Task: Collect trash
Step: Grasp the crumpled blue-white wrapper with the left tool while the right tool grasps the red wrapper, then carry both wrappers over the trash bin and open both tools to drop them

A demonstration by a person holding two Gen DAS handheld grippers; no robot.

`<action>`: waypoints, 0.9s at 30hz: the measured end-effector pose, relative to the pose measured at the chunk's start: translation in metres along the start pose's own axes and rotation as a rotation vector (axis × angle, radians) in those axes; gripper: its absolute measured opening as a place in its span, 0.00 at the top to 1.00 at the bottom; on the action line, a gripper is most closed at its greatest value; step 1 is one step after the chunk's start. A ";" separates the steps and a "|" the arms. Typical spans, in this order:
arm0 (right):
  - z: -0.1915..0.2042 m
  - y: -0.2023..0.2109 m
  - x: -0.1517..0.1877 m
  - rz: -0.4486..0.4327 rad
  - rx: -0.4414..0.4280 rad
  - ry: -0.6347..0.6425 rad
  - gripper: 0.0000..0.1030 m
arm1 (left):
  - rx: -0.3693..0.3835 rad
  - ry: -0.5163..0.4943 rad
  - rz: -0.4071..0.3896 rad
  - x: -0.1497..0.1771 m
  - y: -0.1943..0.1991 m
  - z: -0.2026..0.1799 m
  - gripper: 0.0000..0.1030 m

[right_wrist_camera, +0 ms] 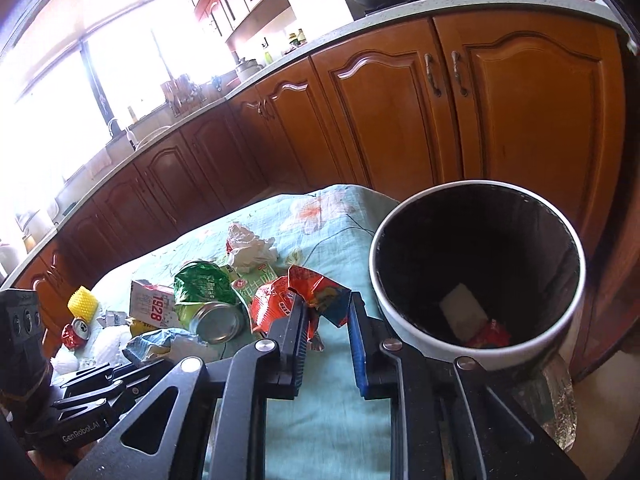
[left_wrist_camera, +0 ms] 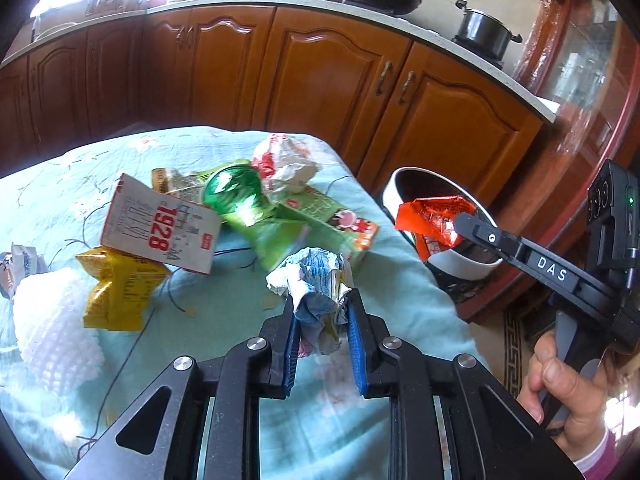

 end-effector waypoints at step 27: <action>-0.088 0.049 -0.019 -0.084 0.141 -0.101 0.81 | 0.110 -0.117 0.012 -0.060 -0.067 -0.081 0.80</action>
Point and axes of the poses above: each gripper's, at about its wrist camera, not at the fingertips, and y roughly against the way its jaws point, z to its left, x to its underside, the point moved 3 cm from there along -y, roughly the way its jaws point, and after that the axes turned 2 degrees about -y, right-handed, at the moved point
